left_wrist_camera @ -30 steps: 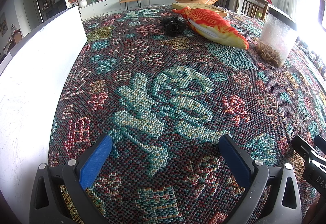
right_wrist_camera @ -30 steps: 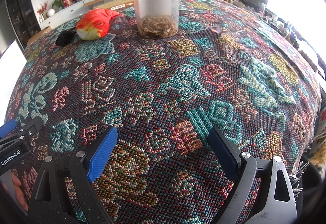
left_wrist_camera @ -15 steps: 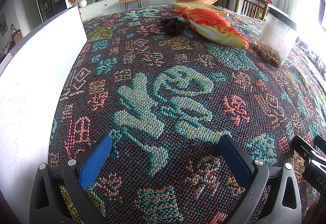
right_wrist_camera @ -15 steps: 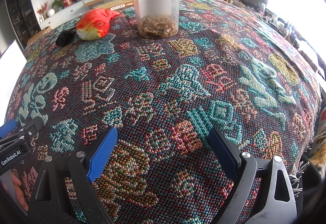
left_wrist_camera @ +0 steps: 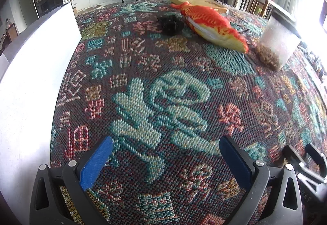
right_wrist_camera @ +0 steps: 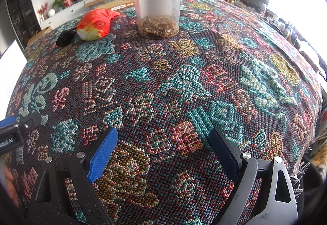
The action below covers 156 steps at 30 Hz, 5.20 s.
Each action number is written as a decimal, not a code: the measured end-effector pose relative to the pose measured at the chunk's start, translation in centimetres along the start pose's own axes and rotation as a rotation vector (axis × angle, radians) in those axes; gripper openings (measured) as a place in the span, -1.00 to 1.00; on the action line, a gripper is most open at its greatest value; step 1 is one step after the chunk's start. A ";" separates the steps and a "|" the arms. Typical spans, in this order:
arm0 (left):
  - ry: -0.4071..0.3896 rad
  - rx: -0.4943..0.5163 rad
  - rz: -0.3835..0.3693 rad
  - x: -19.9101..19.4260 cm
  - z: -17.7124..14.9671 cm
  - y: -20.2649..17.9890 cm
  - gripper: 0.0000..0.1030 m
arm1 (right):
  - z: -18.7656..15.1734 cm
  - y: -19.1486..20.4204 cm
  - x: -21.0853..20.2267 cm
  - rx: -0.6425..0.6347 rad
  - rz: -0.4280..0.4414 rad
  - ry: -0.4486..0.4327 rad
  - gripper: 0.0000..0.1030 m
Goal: Organize soft objects
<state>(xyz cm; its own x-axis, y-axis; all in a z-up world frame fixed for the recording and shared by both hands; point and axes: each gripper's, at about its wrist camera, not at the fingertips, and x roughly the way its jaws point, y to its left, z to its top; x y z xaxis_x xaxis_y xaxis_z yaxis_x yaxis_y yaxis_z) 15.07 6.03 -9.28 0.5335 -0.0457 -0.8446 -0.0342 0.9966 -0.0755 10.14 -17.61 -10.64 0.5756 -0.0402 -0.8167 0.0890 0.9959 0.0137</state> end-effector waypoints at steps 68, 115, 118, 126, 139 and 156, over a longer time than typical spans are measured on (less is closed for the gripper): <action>-0.065 -0.031 0.112 0.3 -2.6 4.1 1.00 | 0.7 0.5 0.8 -0.003 0.006 -0.005 0.86; -0.072 -0.037 0.124 0.1 -2.8 4.0 1.00 | 11.4 6.9 3.5 -0.276 0.451 0.118 -0.39; -0.067 -0.041 0.114 0.0 -2.7 4.1 1.00 | 8.6 2.9 0.5 -0.215 0.498 0.124 -0.40; -0.077 -0.132 -0.050 -2.2 -4.2 5.6 1.00 | 6.1 -9.5 -5.1 -0.058 0.381 -0.003 -0.40; -0.056 0.047 0.055 -0.7 -3.0 1.9 0.55 | 9.8 -17.1 3.4 0.179 0.211 0.046 -0.40; -0.097 -0.141 -0.087 -2.3 0.2 3.4 -0.30 | 22.3 -15.7 7.6 0.094 0.311 0.018 -0.44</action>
<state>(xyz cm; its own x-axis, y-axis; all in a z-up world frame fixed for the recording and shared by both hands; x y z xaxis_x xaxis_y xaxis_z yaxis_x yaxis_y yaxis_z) 13.91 9.59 -7.46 0.6182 -0.1176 -0.7772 -0.0989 0.9693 -0.2253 31.30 -35.31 -4.22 0.5727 0.2675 -0.7749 -0.0143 0.9484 0.3168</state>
